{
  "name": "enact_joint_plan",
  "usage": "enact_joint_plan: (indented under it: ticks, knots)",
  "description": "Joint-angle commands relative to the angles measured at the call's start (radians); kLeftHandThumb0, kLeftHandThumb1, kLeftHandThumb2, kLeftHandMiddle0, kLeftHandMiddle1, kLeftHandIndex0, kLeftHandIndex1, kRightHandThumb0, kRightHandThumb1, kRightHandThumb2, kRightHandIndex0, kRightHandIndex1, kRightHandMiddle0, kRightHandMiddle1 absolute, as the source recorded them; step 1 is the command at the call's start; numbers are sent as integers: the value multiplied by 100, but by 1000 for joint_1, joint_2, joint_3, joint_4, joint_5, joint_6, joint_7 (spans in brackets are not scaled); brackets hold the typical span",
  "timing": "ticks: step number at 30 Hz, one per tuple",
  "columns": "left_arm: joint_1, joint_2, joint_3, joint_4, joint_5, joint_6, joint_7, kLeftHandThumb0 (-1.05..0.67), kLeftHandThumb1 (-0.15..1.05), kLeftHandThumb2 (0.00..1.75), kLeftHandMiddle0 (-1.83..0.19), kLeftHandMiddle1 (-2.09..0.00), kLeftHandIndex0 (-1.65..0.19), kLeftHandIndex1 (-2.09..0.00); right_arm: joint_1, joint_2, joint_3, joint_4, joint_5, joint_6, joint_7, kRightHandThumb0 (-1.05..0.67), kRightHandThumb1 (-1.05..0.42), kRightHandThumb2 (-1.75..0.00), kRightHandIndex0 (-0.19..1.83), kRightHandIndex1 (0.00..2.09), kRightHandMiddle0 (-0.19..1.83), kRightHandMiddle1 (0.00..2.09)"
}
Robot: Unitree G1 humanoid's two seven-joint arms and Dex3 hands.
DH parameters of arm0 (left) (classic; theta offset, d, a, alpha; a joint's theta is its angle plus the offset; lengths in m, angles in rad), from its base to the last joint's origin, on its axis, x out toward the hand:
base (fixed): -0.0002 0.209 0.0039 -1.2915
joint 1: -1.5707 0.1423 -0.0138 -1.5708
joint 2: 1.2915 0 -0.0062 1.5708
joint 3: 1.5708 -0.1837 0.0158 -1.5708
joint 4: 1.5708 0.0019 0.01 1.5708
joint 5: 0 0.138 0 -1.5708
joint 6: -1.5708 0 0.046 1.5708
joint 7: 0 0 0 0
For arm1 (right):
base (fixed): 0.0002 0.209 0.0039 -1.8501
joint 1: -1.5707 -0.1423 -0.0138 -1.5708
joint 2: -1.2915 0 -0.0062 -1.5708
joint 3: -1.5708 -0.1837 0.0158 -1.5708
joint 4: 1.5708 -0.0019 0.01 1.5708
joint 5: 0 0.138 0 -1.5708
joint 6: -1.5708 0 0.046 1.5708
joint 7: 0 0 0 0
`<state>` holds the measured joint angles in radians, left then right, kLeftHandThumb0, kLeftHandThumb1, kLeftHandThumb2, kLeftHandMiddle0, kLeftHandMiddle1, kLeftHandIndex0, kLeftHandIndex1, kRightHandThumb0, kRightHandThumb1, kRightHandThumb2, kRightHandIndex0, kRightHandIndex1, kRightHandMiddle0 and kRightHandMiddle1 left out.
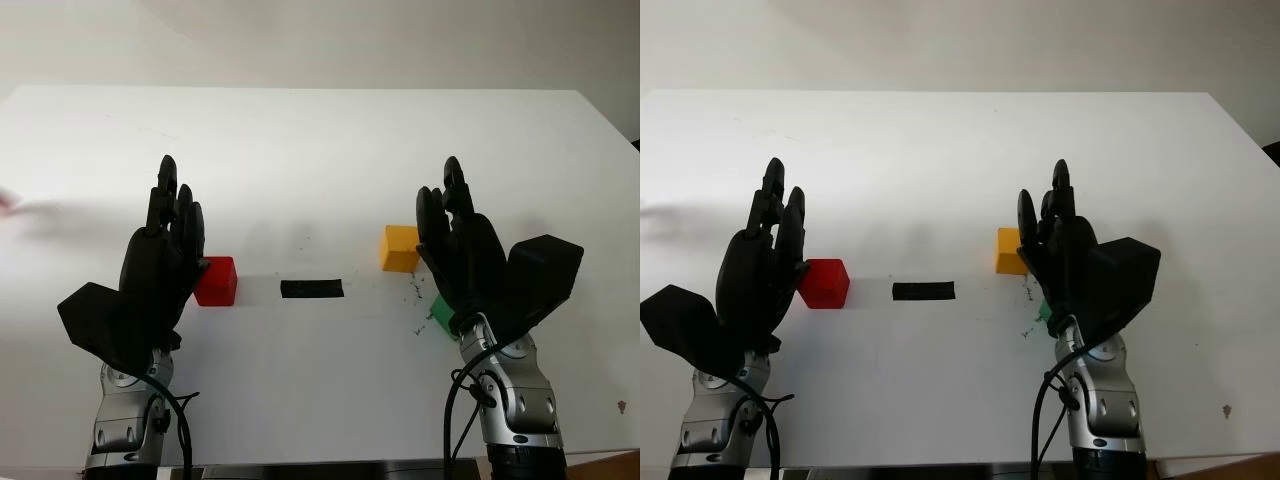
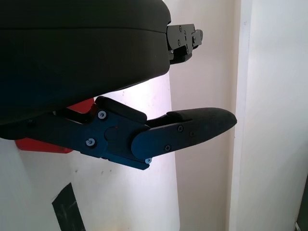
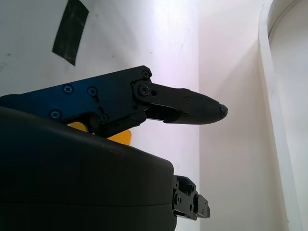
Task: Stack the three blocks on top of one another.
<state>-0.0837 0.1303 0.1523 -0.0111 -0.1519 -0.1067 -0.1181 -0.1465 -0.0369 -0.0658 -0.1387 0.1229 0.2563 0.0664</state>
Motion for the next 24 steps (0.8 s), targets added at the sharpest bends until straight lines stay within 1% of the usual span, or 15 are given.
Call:
enact_joint_plan:
  ticks: [1,10,13,19,24]
  knots:
    - [12,-1,-3,-20,-3,-1,-6,-67,105,61,10,-5,11,-6,9,-3,3,-21,5,-8,5,-56,-105,-56,-19,4,-16,5]
    - [14,-1,1,-22,-3,22,2,-67,105,60,10,-5,10,-6,-14,-3,8,17,1,-15,20,-58,-105,-56,-19,3,-17,5]
    - [17,3,4,-24,0,16,2,-67,105,60,9,-6,10,-6,-21,-1,13,21,-3,-18,18,-58,-105,-56,-19,4,-17,5]
    - [14,8,6,-24,8,9,4,-68,105,61,9,-5,11,-5,-23,-17,7,-10,2,-12,24,-56,-105,-57,-19,4,-17,5]
    - [8,18,4,-31,6,11,-7,-67,105,62,9,-6,10,-6,-15,-20,-1,-29,12,-15,30,-57,-105,-55,-19,4,-16,6]
